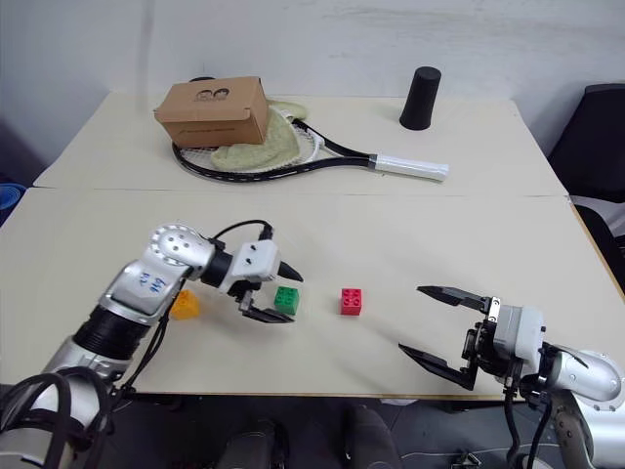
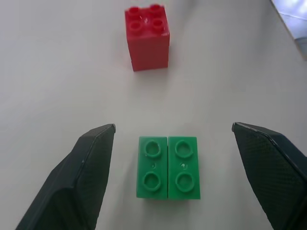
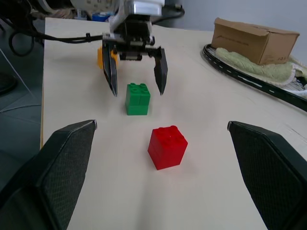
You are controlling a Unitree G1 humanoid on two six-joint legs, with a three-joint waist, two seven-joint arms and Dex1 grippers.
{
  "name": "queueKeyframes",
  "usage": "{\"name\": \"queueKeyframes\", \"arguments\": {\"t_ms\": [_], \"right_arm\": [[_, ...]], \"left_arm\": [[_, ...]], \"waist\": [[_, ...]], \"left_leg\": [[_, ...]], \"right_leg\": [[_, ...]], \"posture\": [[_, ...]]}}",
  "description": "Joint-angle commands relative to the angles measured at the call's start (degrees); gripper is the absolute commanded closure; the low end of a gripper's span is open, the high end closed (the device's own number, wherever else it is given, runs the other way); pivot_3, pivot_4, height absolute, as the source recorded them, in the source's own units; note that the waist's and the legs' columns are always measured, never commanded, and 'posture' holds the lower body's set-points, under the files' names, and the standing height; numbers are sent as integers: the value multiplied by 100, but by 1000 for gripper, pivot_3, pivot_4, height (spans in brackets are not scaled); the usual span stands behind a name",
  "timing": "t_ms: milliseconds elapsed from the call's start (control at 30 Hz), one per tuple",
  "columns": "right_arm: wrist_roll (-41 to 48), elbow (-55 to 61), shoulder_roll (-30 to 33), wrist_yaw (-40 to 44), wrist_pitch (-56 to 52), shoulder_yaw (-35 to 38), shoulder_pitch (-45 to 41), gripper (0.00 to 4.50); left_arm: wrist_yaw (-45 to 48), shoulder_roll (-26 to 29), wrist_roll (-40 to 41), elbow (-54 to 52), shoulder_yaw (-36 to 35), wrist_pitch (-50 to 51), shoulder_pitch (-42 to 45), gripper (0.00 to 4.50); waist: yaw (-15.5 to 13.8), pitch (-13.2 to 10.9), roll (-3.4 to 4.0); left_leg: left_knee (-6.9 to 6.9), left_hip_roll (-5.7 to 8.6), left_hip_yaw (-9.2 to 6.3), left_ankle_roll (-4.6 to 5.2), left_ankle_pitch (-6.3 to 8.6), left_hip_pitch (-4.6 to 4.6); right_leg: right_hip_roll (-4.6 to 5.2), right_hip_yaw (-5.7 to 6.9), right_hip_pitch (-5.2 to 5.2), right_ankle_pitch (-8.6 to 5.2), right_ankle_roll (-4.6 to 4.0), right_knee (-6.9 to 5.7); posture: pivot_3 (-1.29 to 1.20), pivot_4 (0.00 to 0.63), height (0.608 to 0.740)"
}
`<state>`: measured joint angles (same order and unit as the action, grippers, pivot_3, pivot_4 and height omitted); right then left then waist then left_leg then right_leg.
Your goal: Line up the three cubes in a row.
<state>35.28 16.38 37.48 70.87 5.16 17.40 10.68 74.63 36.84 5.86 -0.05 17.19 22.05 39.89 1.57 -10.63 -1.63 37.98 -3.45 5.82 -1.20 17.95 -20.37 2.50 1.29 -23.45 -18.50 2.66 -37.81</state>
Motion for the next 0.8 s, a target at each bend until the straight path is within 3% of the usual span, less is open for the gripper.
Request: {"name": "queueKeyframes", "arguments": {"t_ms": [33, 167, 267, 467, 533, 667, 800], "right_arm": [[129, -260, -33, 298, 224, -22, -187, 0], [183, -642, -164, 579, 384, -192, -525, 0], [100, -955, -367, 797, 561, -431, -848, 0], [33, -1100, -590, 1124, 613, -973, -1187, 0], [26, -1032, -647, 1120, 564, -1144, -1316, 0], [-3, -800, -701, 941, 359, -1430, -1620, 0], [-25, -692, -690, 754, 120, -1583, -1922, 0]], "left_arm": [[180, 245, 610, -357, -628, 198, 169, 535], [405, 895, 1095, 59, -1645, -153, -29, 535], [506, 1555, 1404, 716, -2889, -636, -1001, 36], [318, 2046, 1582, 1245, -4800, -931, -3150, 36], [414, 2088, 1511, 1582, -5299, -1538, -3808, 36], [592, 2160, 1468, 1705, -5692, -2007, -4770, 36], [391, 1937, 1775, 904, -5261, -1700, -4722, 36]], "waist": [[3, -1, -1], [25, -1, -1], [126, -2, 2], [132, -5, 0], [132, -5, -3], [66, -5, -4], [-37, -4, -5]], "left_leg": [[0, 0, 2, 0, 0, 2], [0, -3, 7, -3, 1, 2], [-9, -11, 15, -14, 6, 19], [-22, -12, -8, -20, 18, 17], [-22, -12, -10, -9, 28, 18], [-24, -11, -15, -8, 44, 19], [-25, -10, -31, -11, 47, 17]], "right_leg": [[0, -2, 0, 0, 0, 0], [-3, -5, -3, 0, 0, 0], [-12, -21, -4, -6, -12, -7], [-6, -19, -23, -12, -31, -9], [-1, -17, -22, -12, -31, -9], [16, -7, -21, -13, -35, -4], [25, 11, -18, -14, -48, -2]], "posture": [[0, 150, 740], [0, 150, 740], [0, 150, 740], [0, 150, 740], [0, 150, 740], [0, 150, 740], [0, 150, 740]]}}
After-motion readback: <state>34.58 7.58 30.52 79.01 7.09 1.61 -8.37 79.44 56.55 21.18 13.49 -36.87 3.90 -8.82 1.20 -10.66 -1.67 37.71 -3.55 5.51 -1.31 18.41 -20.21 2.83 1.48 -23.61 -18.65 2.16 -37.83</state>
